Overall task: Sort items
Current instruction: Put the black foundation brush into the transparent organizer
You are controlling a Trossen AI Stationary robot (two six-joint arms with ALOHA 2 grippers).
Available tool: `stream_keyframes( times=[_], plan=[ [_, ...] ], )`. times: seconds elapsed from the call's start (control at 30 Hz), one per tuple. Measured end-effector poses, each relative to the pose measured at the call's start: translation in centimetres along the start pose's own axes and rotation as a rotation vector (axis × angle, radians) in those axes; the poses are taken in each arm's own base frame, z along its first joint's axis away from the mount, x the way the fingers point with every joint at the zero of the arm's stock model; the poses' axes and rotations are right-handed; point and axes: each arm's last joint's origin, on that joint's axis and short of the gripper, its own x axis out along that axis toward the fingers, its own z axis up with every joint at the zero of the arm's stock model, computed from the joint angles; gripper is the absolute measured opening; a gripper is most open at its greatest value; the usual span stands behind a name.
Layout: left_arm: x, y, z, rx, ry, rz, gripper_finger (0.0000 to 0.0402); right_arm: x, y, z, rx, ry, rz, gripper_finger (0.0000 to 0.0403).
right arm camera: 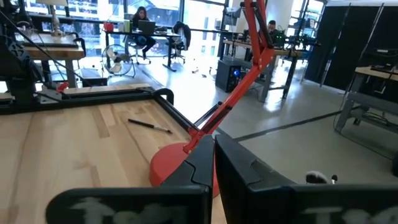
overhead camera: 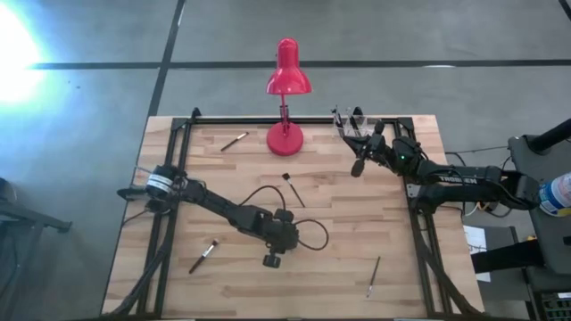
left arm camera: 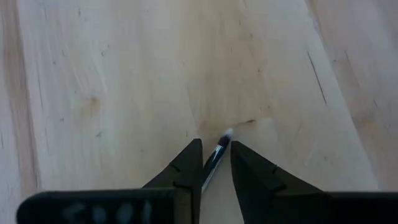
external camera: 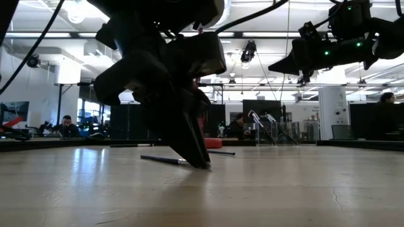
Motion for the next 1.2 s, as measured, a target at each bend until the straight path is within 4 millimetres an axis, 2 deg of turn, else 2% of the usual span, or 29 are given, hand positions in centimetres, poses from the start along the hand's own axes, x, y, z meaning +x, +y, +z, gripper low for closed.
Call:
stream_keyframes(
  times=[0.2, 0.5, 0.7, 0.93, 1.1, 1.2],
  plan=[
    [0.2, 0.1, 0.0, -0.019, 0.003, -0.004, 0.0071, 0.0, 0.0, 0.0, 0.000, 0.000, 0.000, 0.0009],
    [0.9, 0.2, 0.2, -0.045, 0.022, 0.022, 0.0036, 0.0, 0.0, 0.0, 0.000, -0.001, 0.000, 0.0009],
    [0.0, 0.6, 1.2, -0.089, -0.040, 0.034, 0.0007, 0.0, 0.0, 0.0, 0.000, -0.001, 0.001, 0.0009],
    [-1.3, 1.3, 2.0, -0.056, -0.106, 0.105, 0.0004, 0.0, 0.1, 0.0, -0.004, 0.001, 0.005, 0.0009],
    [-3.7, 2.2, 3.1, -0.031, -0.199, 0.155, 0.0003, 0.0, 0.1, 0.0, -0.004, 0.002, 0.007, 0.0009],
    [-4.7, 2.8, 3.0, -0.023, -0.269, 0.179, 0.0003, 0.0, 0.1, 0.0, -0.004, 0.003, 0.007, 0.0009]
  ],
)
